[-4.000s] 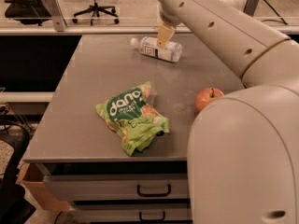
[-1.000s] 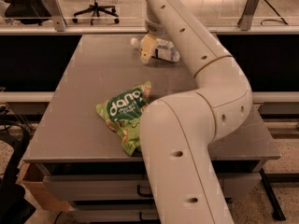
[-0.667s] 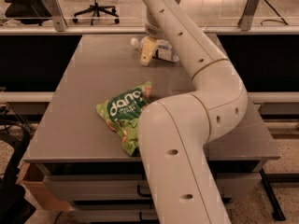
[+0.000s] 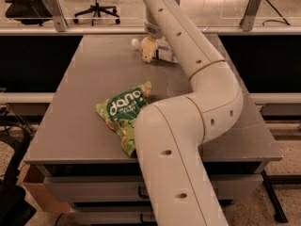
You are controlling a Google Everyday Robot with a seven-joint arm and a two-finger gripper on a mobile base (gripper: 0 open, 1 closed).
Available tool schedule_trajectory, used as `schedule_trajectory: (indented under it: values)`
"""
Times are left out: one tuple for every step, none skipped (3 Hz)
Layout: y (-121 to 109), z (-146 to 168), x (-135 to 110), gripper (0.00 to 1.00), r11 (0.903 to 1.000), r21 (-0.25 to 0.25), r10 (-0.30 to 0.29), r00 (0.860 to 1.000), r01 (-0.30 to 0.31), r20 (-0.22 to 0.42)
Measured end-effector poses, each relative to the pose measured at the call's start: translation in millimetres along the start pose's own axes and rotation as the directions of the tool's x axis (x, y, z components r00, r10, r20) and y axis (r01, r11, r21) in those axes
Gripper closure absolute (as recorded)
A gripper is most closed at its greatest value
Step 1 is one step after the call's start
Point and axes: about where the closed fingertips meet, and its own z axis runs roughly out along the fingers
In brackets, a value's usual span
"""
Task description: Place blue plastic bottle upright
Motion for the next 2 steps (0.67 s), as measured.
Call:
schedule_trajectory:
  values:
    - [-1.5,-3.7,-0.9,0.72,1.0000,0.000,0.000,1.000,0.000,0.000]
    - [-1.9,0.2,-3.4,0.95,1.0000,0.006,-0.001,1.000,0.001,0.008]
